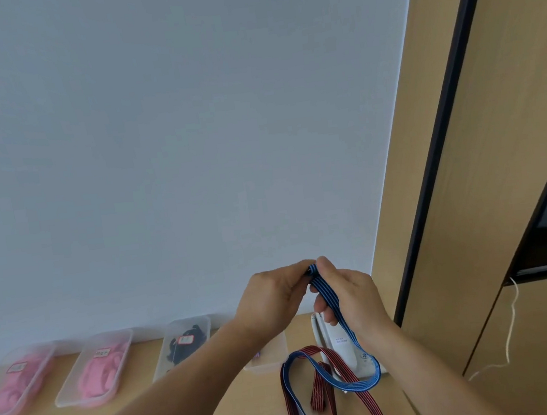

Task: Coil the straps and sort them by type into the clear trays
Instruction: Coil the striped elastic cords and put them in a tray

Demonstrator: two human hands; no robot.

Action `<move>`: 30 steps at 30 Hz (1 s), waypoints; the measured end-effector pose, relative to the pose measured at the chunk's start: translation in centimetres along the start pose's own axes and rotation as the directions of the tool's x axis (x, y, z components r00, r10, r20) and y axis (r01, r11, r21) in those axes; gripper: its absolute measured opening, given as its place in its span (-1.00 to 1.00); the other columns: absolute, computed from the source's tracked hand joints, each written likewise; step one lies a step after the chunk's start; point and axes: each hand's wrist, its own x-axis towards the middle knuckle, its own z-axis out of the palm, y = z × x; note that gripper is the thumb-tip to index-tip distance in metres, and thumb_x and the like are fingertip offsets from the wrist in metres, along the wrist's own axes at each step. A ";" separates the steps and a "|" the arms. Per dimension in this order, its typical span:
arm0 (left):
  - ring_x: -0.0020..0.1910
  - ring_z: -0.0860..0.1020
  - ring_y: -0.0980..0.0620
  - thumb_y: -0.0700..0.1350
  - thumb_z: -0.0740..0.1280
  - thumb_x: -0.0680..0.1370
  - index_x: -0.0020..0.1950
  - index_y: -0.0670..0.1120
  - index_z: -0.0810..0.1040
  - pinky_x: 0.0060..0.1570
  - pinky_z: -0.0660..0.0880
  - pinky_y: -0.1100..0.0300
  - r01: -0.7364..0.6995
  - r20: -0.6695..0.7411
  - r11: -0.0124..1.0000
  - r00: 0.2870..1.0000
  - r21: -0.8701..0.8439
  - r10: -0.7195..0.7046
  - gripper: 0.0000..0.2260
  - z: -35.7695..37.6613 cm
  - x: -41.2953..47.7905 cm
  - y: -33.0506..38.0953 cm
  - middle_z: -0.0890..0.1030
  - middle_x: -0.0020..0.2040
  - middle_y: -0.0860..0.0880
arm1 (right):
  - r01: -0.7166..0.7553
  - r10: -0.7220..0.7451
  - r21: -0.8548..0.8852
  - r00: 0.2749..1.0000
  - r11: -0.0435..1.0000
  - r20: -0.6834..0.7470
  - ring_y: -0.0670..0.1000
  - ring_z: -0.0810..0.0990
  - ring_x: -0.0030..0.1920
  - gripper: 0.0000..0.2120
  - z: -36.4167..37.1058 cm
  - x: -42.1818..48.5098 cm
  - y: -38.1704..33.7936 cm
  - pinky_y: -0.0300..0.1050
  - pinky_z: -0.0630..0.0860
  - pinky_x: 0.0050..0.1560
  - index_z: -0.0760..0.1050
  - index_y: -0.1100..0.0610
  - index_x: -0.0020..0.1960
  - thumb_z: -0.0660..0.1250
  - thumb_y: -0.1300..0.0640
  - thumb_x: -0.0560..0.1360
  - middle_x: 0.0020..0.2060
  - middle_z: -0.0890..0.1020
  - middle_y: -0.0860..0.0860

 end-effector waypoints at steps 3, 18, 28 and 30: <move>-0.36 0.36 0.18 -0.21 0.31 0.59 0.04 -0.02 0.64 -0.40 0.32 0.40 -0.113 0.009 0.991 0.994 0.071 0.113 -0.85 -0.1 0.0 -0.1 0.48 -0.33 0.18 | -0.010 0.010 -0.006 1.000 1.000 0.003 0.01 0.49 -0.51 -0.52 0.0 -0.2 0.3 -0.18 0.43 -0.48 0.61 0.28 -0.13 0.27 -0.15 0.57 -0.44 0.62 0.13; -0.02 0.66 -0.14 -0.04 0.20 0.65 0.14 -0.22 0.63 -0.04 0.61 0.09 0.692 0.551 0.162 0.675 -0.704 -0.490 -0.68 -0.2 1.4 1.1 0.69 0.06 -0.13 | 0.100 -0.100 0.006 0.993 0.995 0.061 -0.01 0.57 -0.38 -0.76 -1.1 -1.2 0.6 -0.17 0.55 -0.31 0.59 0.21 -0.01 0.18 0.14 0.66 -0.29 0.69 0.09; -0.17 0.67 -0.03 -0.17 0.22 0.66 0.21 -0.25 0.57 -0.08 0.56 0.12 0.669 0.547 0.276 0.732 -0.691 -0.406 -0.77 -0.7 1.9 0.9 0.70 0.03 -0.12 | 0.107 -0.104 -0.088 0.994 0.990 0.040 -0.01 0.61 -0.42 -0.81 -1.1 -1.2 0.9 -0.18 0.54 -0.38 0.60 0.17 -0.06 0.26 0.12 0.62 -0.31 0.71 0.08; -0.07 0.68 -0.04 -0.15 0.24 0.66 0.19 -0.20 0.58 -0.09 0.57 0.15 0.664 0.525 0.319 0.738 -0.676 -0.424 -0.79 -0.6 1.8 0.7 0.70 0.08 -0.09 | 0.077 -0.075 -0.112 0.997 0.991 0.019 -0.01 0.60 -0.44 -0.78 -1.0 -1.0 1.0 -0.19 0.53 -0.41 0.60 0.18 -0.10 0.28 0.08 0.61 -0.34 0.70 0.08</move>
